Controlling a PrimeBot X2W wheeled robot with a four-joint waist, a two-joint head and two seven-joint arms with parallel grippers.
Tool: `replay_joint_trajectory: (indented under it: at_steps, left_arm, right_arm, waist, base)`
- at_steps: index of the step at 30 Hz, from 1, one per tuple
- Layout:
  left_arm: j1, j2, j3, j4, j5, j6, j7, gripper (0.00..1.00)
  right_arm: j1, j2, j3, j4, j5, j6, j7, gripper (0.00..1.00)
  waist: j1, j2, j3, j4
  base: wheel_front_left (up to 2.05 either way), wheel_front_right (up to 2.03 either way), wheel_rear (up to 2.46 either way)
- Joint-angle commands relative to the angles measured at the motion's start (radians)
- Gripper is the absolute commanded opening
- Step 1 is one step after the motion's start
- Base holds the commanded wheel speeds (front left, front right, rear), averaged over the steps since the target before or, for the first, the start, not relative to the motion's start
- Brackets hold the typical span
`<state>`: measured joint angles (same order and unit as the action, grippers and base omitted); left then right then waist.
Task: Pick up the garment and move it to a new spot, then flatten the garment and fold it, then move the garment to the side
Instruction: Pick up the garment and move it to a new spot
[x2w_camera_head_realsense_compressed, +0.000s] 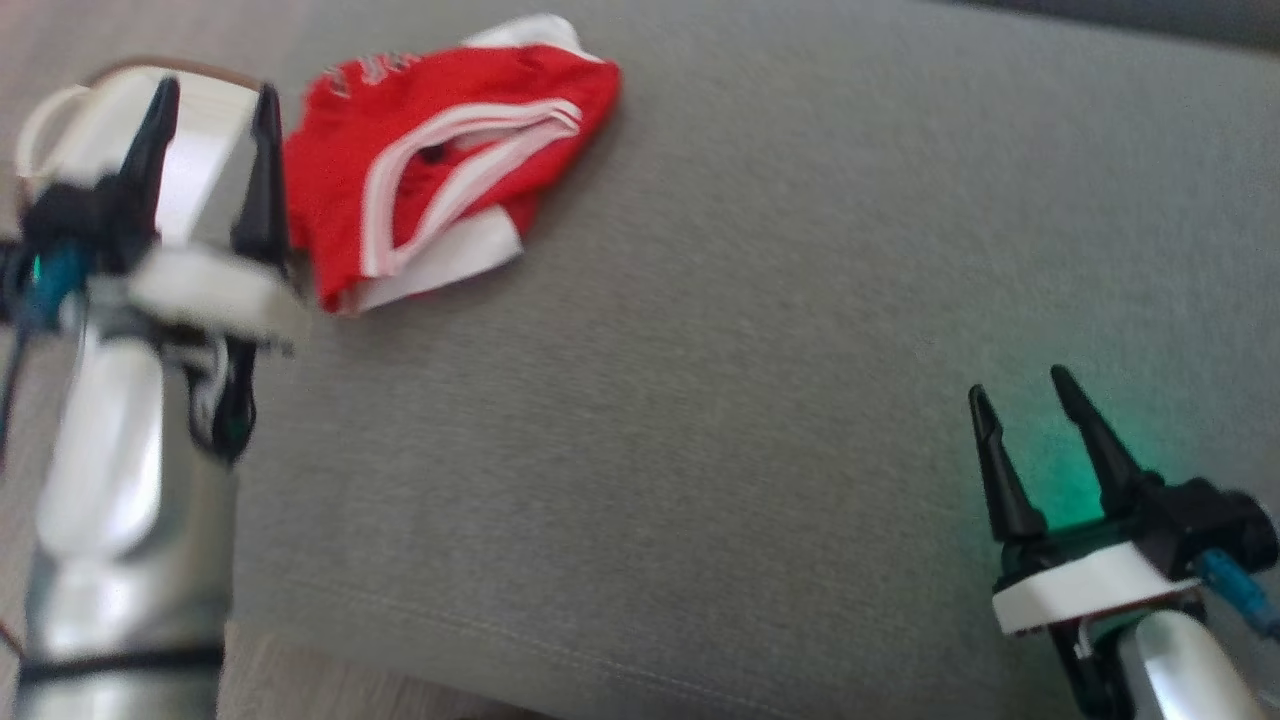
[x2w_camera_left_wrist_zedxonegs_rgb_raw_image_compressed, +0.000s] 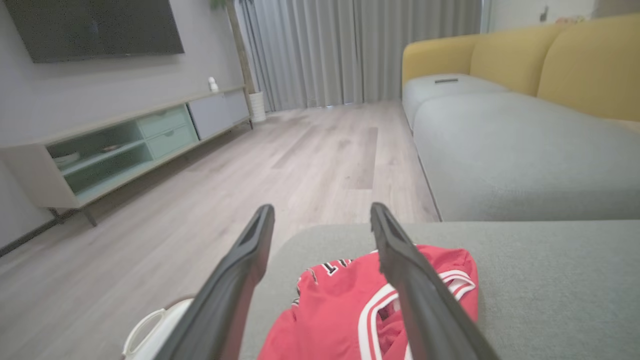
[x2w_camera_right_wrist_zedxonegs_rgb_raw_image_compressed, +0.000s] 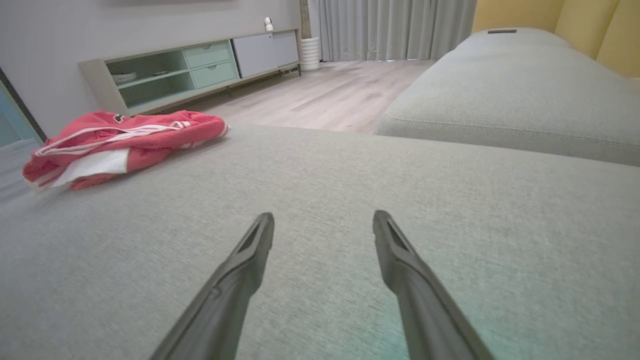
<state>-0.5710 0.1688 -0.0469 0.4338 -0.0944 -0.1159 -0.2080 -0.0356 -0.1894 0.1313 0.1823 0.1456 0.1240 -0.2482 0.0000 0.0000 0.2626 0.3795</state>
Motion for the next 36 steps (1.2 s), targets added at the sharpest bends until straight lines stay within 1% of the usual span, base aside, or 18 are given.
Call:
replay_joint_trajectory:
  at_steps: [1,4,7,13,15,17,18,20,23,28,31,35,36]
  left_arm:
    - [-0.072,0.04,0.027,-0.004,-0.011,-0.002,0.017,1.0]
    - [-0.207,0.059,0.009,0.182,-0.049,-0.01,0.114,1.0]
    - [-0.306,0.067,-0.014,0.349,-0.091,-0.013,0.213,1.0]
    - [-0.416,0.089,-0.063,0.602,-0.161,-0.014,0.352,1.0]
    - [-0.426,0.099,-0.082,0.659,-0.165,-0.014,0.378,1.0]
    - [-0.431,0.105,-0.096,0.69,-0.164,-0.015,0.36,1.0]
    - [-0.431,0.099,-0.103,0.698,-0.174,-0.015,0.344,0.0]
    - [-0.428,0.094,-0.124,0.701,-0.189,-0.015,0.298,0.0]
    - [-0.429,0.107,-0.149,0.691,-0.205,-0.015,0.192,0.0]
    - [-0.446,0.13,-0.2,0.651,-0.235,-0.015,0.047,0.0]
    - [-0.454,0.123,-0.238,0.598,-0.283,-0.015,0.015,0.0]
    - [-0.455,0.137,-0.325,0.498,-0.329,-0.015,0.022,0.0]
    - [-0.455,0.137,-0.325,0.498,-0.329,-0.015,0.022,0.0]
  right_arm:
    - [-0.025,-0.016,0.02,-0.037,-0.009,0.007,-0.014,1.0]
    - [-0.05,-0.033,0.014,-0.047,-0.014,0.007,-0.014,1.0]
    - [-0.072,-0.047,0.013,-0.059,-0.019,0.007,-0.014,1.0]
    - [-0.118,-0.074,0.014,-0.086,-0.029,0.007,-0.014,1.0]
    - [-0.129,-0.075,0.008,-0.099,-0.033,0.007,-0.014,1.0]
    - [-0.135,-0.074,0.0,-0.108,-0.038,0.007,-0.014,1.0]
    - [-0.136,-0.074,-0.003,-0.11,-0.04,0.007,-0.014,1.0]
    - [-0.134,-0.074,-0.005,-0.111,-0.042,0.007,-0.014,1.0]
    - [-0.131,-0.063,-0.006,-0.104,-0.041,0.007,-0.014,1.0]
    - [-0.111,-0.024,0.008,-0.09,-0.03,0.007,-0.014,1.0]
    - [-0.095,0.0,0.021,-0.079,-0.022,0.007,-0.014,1.0]
    - [-0.065,0.032,0.028,-0.071,-0.01,0.007,-0.014,1.0]
    - [-0.065,0.032,0.028,-0.071,-0.01,0.007,-0.014,1.0]
  waist:
    - [0.0,0.0,0.071,-0.063]
    - [0.0,0.0,0.113,-0.082]
    - [0.0,0.0,0.153,-0.094]
    - [0.0,0.0,0.224,-0.112]
    - [0.0,0.0,0.238,-0.12]
    - [0.0,0.0,0.247,-0.126]
    - [0.0,0.0,0.249,-0.128]
    - [0.0,0.0,0.246,-0.13]
    - [0.0,0.0,0.22,-0.138]
    - [0.0,0.0,0.115,-0.167]
    - [0.0,0.0,0.034,-0.194]
    - [0.0,0.0,-0.077,-0.241]
    - [0.0,0.0,-0.077,-0.241]
  base:
    - [0.0,0.0,0.0]
    - [0.0,0.0,0.0]
    - [0.0,0.0,0.0]
    - [0.0,0.0,0.0]
    - [0.0,0.0,0.0]
    - [0.0,0.0,0.0]
    - [0.0,0.0,0.0]
    - [0.0,0.0,0.0]
    - [0.0,0.0,0.0]
    - [0.0,0.0,0.0]
    - [0.0,0.0,0.0]
    - [0.0,0.0,0.0]
    - [0.0,0.0,0.0]
